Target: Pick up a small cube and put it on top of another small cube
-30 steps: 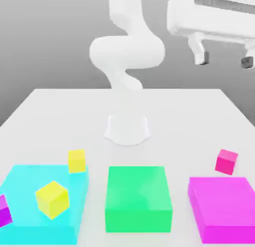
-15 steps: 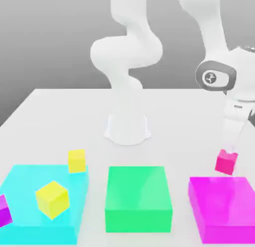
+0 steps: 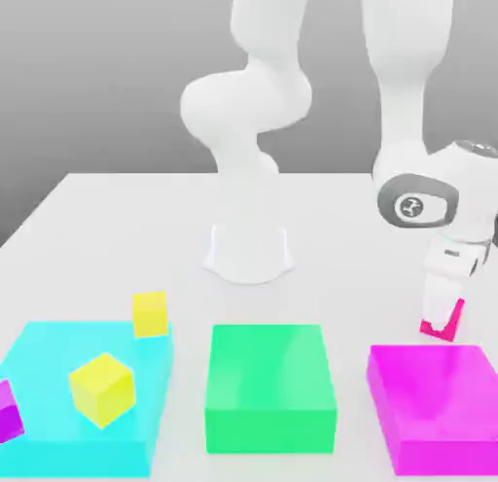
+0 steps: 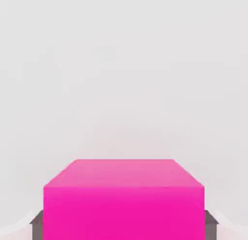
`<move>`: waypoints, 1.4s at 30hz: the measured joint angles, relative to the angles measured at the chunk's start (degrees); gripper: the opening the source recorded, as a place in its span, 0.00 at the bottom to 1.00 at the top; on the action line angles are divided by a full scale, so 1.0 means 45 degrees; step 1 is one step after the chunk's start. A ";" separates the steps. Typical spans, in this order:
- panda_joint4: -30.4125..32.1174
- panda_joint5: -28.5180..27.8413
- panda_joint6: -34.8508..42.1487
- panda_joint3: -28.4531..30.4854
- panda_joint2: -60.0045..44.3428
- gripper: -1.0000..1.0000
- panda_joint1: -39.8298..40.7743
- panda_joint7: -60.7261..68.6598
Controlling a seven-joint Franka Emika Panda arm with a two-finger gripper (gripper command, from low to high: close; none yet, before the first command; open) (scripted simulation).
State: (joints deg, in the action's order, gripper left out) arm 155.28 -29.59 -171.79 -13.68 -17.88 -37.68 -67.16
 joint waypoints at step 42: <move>-0.6404 0.7400 0.7244 0.5210 0.1117 0.00 1.2792 -0.6678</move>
State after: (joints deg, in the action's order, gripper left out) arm 126.46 3.71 -139.19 9.77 -12.86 19.88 -97.21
